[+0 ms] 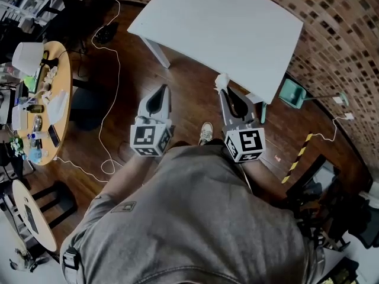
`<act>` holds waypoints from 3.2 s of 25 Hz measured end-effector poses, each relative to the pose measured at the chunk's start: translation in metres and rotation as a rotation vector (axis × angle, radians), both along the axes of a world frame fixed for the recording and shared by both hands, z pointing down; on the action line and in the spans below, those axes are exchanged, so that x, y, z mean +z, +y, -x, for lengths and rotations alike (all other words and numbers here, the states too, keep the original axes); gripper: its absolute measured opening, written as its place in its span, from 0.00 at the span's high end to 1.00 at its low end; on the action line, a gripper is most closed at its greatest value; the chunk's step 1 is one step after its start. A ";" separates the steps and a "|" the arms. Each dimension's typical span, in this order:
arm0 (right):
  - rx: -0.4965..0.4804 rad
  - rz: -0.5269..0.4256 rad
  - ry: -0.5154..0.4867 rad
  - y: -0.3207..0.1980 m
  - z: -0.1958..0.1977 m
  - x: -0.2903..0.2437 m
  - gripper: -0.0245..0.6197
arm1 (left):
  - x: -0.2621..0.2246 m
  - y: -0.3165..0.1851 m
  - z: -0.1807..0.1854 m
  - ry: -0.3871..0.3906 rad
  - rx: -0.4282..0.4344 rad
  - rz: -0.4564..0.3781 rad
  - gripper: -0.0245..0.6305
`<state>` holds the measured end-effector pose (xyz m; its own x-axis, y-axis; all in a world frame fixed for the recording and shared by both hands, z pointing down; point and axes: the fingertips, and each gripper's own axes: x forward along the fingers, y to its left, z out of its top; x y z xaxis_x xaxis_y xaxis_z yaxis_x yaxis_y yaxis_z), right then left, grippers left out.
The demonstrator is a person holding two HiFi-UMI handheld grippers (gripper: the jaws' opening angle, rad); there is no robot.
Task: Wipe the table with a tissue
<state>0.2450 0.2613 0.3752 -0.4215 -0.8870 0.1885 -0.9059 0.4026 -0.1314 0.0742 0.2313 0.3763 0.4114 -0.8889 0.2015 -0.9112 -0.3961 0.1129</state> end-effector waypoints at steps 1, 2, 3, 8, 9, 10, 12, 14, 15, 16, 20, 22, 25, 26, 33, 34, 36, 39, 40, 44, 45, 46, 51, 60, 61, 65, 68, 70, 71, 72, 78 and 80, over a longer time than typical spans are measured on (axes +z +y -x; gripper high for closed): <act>-0.008 -0.001 -0.003 -0.007 -0.002 0.001 0.86 | -0.001 -0.007 -0.003 -0.001 -0.007 -0.001 0.96; -0.014 -0.001 -0.006 -0.014 -0.004 0.001 0.86 | -0.001 -0.013 -0.005 -0.001 -0.014 0.000 0.96; -0.019 0.001 -0.009 -0.020 -0.005 0.002 0.86 | -0.002 -0.018 -0.007 -0.004 -0.019 0.002 0.96; -0.032 0.011 -0.024 -0.040 -0.006 0.003 0.86 | -0.004 -0.040 -0.009 -0.020 -0.026 0.003 0.96; -0.032 0.014 -0.026 -0.044 -0.006 0.003 0.86 | -0.005 -0.045 -0.009 -0.017 -0.028 0.005 0.96; -0.031 0.018 -0.027 -0.047 -0.006 0.004 0.86 | -0.004 -0.050 -0.009 -0.015 -0.030 0.008 0.96; -0.030 0.027 -0.027 -0.055 -0.004 0.007 0.86 | -0.003 -0.058 -0.009 -0.009 -0.028 0.009 0.96; -0.025 0.033 -0.024 -0.063 -0.001 0.010 0.86 | 0.000 -0.068 -0.006 -0.005 -0.022 0.012 0.96; -0.020 0.036 -0.022 -0.068 0.001 0.011 0.86 | 0.002 -0.073 -0.003 -0.002 -0.018 0.014 0.96; -0.013 0.038 -0.019 -0.073 0.004 0.012 0.86 | 0.004 -0.079 0.000 0.000 -0.013 0.016 0.96; 0.019 0.049 -0.005 -0.100 0.016 0.016 0.86 | 0.009 -0.110 0.013 0.014 0.011 0.025 0.96; 0.034 0.057 0.002 -0.115 0.025 0.018 0.86 | 0.010 -0.129 0.021 0.026 0.022 0.026 0.96; 0.053 0.065 0.015 -0.139 0.043 0.019 0.86 | 0.011 -0.158 0.037 0.044 0.039 0.029 0.96; 0.060 0.067 0.019 -0.147 0.050 0.018 0.86 | 0.011 -0.168 0.043 0.049 0.045 0.029 0.96; 0.087 0.082 0.043 -0.201 0.109 0.015 0.86 | 0.014 -0.220 0.103 0.079 0.067 0.052 0.96; 0.092 0.082 0.043 -0.208 0.116 0.014 0.86 | 0.016 -0.225 0.111 0.083 0.068 0.060 0.96; 0.101 0.082 0.044 -0.219 0.129 0.013 0.86 | 0.019 -0.235 0.125 0.094 0.067 0.072 0.96; 0.102 0.088 0.051 -0.231 0.143 0.015 0.86 | 0.025 -0.245 0.144 0.107 0.053 0.090 0.96; 0.099 0.093 0.054 -0.234 0.147 0.016 0.86 | 0.027 -0.247 0.148 0.110 0.047 0.096 0.96; 0.088 0.110 0.055 -0.249 0.154 0.023 0.86 | 0.032 -0.262 0.157 0.115 0.035 0.114 0.96; 0.084 0.113 0.053 -0.253 0.155 0.025 0.86 | 0.033 -0.266 0.157 0.114 0.032 0.120 0.96; 0.080 0.115 0.049 -0.258 0.155 0.026 0.86 | 0.034 -0.271 0.157 0.111 0.029 0.126 0.96; 0.049 0.129 0.028 -0.291 0.150 0.038 0.86 | 0.039 -0.300 0.159 0.057 -0.009 0.142 0.96; -0.028 0.155 0.010 -0.346 0.152 0.056 0.86 | 0.044 -0.344 0.160 -0.060 -0.057 0.126 0.96; -0.033 0.163 0.011 -0.350 0.151 0.060 0.86 | 0.046 -0.347 0.158 -0.070 -0.057 0.124 0.96; -0.050 0.207 0.026 -0.359 0.155 0.072 0.86 | 0.057 -0.356 0.162 -0.071 -0.071 0.156 0.96; -0.054 0.230 0.045 -0.366 0.161 0.083 0.86 | 0.070 -0.364 0.169 -0.063 -0.075 0.183 0.96; -0.044 0.248 0.059 -0.372 0.162 0.092 0.86 | 0.082 -0.371 0.175 -0.062 -0.077 0.200 0.96; -0.036 0.258 0.067 -0.375 0.162 0.096 0.86 | 0.086 -0.376 0.179 -0.060 -0.081 0.208 0.96; -0.027 0.268 0.073 -0.378 0.163 0.100 0.86 | 0.088 -0.380 0.183 -0.058 -0.084 0.214 0.96; 0.007 0.322 0.089 -0.386 0.185 0.113 0.86 | 0.101 -0.393 0.219 -0.048 -0.083 0.254 0.96; 0.005 0.336 0.097 -0.390 0.195 0.119 0.86 | 0.108 -0.397 0.225 -0.048 -0.071 0.266 0.96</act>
